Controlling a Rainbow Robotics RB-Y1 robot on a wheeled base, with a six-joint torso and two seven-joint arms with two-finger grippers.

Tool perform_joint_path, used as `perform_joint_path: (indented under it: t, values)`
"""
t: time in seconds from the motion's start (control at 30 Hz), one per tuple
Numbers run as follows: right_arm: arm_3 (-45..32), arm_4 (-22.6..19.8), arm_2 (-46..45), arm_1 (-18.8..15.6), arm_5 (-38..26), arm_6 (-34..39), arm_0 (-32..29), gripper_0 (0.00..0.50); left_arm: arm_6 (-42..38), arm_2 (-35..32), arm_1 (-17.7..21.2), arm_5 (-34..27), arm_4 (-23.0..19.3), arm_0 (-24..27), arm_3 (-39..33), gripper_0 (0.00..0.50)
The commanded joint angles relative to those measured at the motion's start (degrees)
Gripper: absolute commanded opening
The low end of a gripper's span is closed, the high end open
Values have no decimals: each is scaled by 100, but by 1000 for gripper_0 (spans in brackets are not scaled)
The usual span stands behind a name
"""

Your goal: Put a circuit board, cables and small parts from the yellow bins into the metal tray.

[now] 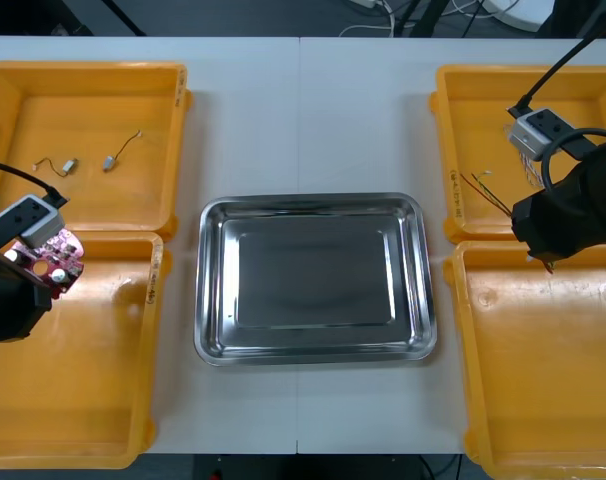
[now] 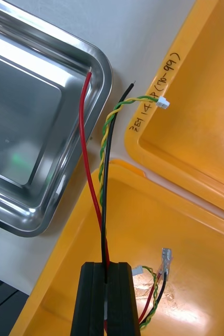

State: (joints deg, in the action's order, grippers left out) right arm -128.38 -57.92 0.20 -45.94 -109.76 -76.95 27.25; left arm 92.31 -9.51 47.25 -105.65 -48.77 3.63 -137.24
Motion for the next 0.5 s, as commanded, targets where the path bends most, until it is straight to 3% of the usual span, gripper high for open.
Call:
perform_joint_path:
  t: [0.03,0.5]
  values:
    - [-152,158,349,-12,-24,207,343,0,-1295,363,-190,-272,87,516,-364,0]
    - [-301,176,595,85,-24,216,396,0,-2622,1655,-612,-435,676,1422,-461,0]
